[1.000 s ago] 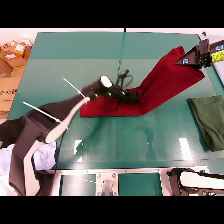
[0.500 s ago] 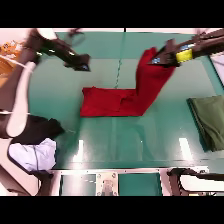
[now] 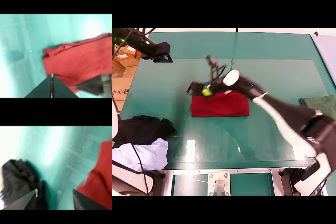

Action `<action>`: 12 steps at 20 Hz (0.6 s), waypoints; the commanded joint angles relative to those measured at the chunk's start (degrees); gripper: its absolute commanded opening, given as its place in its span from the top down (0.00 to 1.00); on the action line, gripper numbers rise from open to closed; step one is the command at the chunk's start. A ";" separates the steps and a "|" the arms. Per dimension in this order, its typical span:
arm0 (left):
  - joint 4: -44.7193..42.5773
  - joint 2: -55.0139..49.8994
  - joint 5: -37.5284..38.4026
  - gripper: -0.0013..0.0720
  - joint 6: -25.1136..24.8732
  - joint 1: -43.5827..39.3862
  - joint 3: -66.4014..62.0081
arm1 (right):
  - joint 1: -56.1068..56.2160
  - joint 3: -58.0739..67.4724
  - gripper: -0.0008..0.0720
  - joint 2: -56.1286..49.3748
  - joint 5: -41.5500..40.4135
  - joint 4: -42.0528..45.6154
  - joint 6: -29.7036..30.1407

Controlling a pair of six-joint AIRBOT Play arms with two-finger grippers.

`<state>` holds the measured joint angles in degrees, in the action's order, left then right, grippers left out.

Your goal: Fold the shirts.

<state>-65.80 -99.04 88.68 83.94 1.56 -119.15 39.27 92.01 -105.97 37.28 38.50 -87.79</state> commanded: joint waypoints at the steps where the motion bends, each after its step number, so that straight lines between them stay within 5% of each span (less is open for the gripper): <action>1: -0.20 0.24 0.37 0.95 -0.50 0.52 -0.07 | 2.86 0.02 0.40 -4.68 -6.95 -0.57 -0.11; 3: -0.20 0.22 0.35 0.95 -0.48 0.52 -0.07 | -2.38 0.02 0.90 -2.56 -1.90 -0.57 -0.09; 4: -0.20 0.22 0.31 0.95 -0.48 0.52 -0.07 | -5.97 0.02 0.96 -1.09 0.90 -0.48 -0.07; 11: -0.28 0.20 0.22 0.95 -0.44 0.52 -0.07 | -33.11 -4.39 0.93 9.33 25.79 15.47 1.66; 12: -0.28 0.17 0.00 0.95 -0.44 0.52 -0.07 | -36.06 -5.92 0.68 9.42 27.91 15.76 1.92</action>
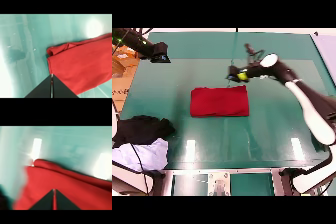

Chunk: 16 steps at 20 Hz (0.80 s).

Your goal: Fold the shirts.

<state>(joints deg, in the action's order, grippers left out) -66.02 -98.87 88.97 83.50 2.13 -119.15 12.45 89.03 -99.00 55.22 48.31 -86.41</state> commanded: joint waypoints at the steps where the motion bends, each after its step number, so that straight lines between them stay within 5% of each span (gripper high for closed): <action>1: -0.07 0.00 -0.63 0.95 0.02 -0.04 -0.07 | -11.47 -5.01 0.32 2.45 10.73 5.68 1.68; 2: -0.07 0.00 -0.87 0.95 0.04 -0.04 -0.07 | -12.87 -7.39 0.23 2.38 10.64 5.68 2.69; 12: -0.66 0.00 -0.98 0.95 0.09 -0.04 -0.07 | -2.69 -16.20 0.23 -4.28 2.49 -11.28 9.18; 13: -0.66 0.00 -0.98 0.95 0.07 -0.04 -0.07 | -2.01 -16.17 0.39 -4.33 1.73 -13.99 9.09; 14: -0.66 0.00 -0.98 0.95 0.07 -0.04 -0.07 | -1.84 -15.93 0.78 -4.33 1.57 -16.63 9.33; 15: -0.66 0.00 -0.98 0.95 0.07 -0.04 -0.07 | -1.88 -15.21 0.96 -4.26 1.64 -19.02 10.51; 16: -0.66 0.00 -0.98 0.95 0.04 -0.04 -0.07 | -2.40 -14.03 0.96 -4.07 2.12 -20.17 10.58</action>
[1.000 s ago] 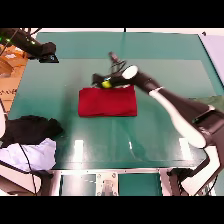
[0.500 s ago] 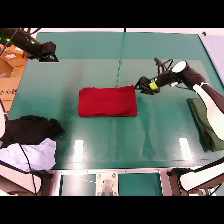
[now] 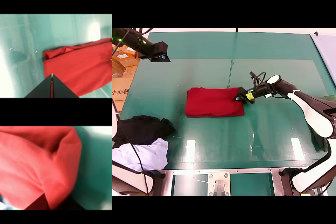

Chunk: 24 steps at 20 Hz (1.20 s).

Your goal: Fold the shirts.

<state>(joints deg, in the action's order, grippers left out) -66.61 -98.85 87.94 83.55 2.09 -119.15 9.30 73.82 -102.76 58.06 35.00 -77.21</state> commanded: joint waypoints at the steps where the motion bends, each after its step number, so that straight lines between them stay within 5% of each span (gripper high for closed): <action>1: -0.07 -0.02 0.04 0.95 0.00 0.00 -0.07 | -0.11 2.78 0.96 0.28 0.20 -7.23 1.33; 11: -0.07 -0.02 2.51 0.95 -0.04 0.00 -0.07 | -31.85 13.11 0.96 21.14 10.69 -7.08 -4.33; 18: -0.04 -0.02 1.68 0.95 -0.02 0.00 -0.07 | -60.67 14.23 0.96 21.14 12.74 -5.29 -4.52; 24: -0.04 -0.02 0.33 0.95 0.00 0.00 -0.07 | -71.12 14.29 0.96 19.02 13.46 -4.04 -2.93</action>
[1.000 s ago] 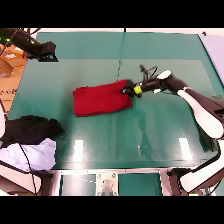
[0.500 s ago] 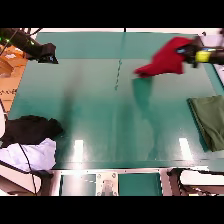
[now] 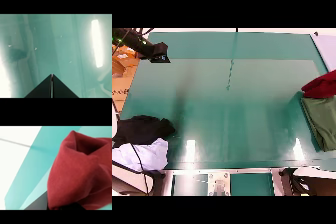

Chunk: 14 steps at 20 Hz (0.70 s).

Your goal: Fold the shirts.

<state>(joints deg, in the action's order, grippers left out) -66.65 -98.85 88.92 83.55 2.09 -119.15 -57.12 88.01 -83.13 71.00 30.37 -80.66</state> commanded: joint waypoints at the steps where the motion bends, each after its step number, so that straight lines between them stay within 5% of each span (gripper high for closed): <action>1: 0.00 -0.02 -0.61 0.95 0.00 0.00 -0.07 | -5.29 0.11 0.96 -0.59 1.14 0.55 0.98; 6: 0.02 -0.02 0.31 0.95 0.00 0.00 -0.07 | -9.60 0.09 0.96 0.11 10.99 2.14 -5.68; 10: 0.07 0.00 2.40 0.95 0.00 0.00 0.15 | -14.43 0.09 0.96 4.55 14.16 14.05 -17.14; 14: 1.09 -0.02 2.36 0.95 0.00 0.00 3.85 | -16.24 -0.63 0.96 6.34 16.63 25.92 -22.47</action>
<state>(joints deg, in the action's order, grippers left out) -66.08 -98.85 90.85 83.55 2.09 -117.14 -71.85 87.83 -78.06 84.88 46.65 -97.69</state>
